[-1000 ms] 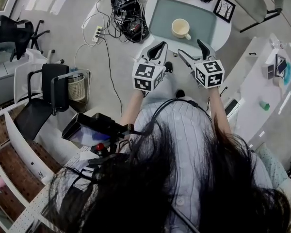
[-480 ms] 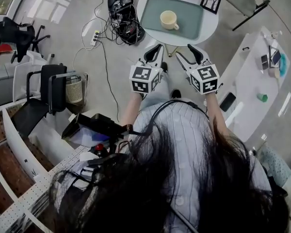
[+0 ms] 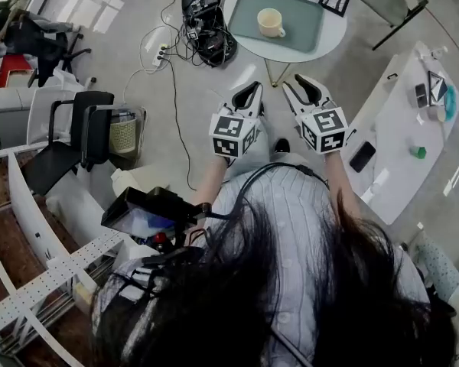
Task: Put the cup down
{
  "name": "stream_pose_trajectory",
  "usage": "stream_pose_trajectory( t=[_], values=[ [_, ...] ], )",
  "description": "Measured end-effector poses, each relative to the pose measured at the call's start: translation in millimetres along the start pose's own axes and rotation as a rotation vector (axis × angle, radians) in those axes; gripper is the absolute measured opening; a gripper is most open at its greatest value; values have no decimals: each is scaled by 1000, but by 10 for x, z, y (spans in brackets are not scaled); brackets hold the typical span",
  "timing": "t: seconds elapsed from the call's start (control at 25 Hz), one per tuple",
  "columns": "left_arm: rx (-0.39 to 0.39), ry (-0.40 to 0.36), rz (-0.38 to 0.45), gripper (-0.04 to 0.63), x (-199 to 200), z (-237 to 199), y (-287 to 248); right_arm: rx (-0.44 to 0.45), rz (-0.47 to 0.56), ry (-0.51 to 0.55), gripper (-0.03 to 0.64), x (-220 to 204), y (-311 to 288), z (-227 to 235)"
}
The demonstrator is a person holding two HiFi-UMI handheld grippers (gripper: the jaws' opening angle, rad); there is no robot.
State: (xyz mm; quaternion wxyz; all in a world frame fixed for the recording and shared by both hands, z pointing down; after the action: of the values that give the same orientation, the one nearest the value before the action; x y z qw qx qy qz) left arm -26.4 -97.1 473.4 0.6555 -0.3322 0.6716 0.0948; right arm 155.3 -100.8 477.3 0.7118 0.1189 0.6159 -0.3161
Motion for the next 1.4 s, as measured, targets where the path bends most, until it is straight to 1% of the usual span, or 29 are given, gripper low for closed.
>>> stream_pose_trajectory(
  t=[0.2, 0.48, 0.64, 0.84, 1.04, 1.16, 1.4],
  values=[
    [38, -2, 8, 18, -40, 17, 238, 25, 12, -34, 147, -41, 38, -134],
    [117, 34, 3, 18, -218, -48, 607, 62, 20, -28, 127, -83, 5, -348],
    [158, 50, -6, 18, -315, -127, 846, 77, 20, -39, 118, -104, -52, -483],
    [199, 61, 5, 18, -359, -240, 1195, 97, 29, -69, 114, -109, -124, -754],
    [203, 55, 24, 18, -420, -319, 1613, 92, 46, -70, 106, -141, -97, -1195],
    [187, 45, 30, 18, -484, -348, 1881, 82, 52, -78, 101, -184, -9, -1483],
    [147, 49, 54, 18, -639, -361, 2416, 48, 60, -90, 95, -327, 217, -2038]
  ],
)
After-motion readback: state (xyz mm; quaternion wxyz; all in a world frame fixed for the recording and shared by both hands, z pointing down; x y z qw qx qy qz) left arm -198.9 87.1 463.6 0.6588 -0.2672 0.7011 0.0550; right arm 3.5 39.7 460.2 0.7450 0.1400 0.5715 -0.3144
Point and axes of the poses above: the fingertips, and each gripper's own axes: y backward along the fingers, z to its right, x out of its top, the point moved 9 cm from there along y, backward along the fingers, and after that the axes turned 6 degrees about z, right-handed, at the moved point
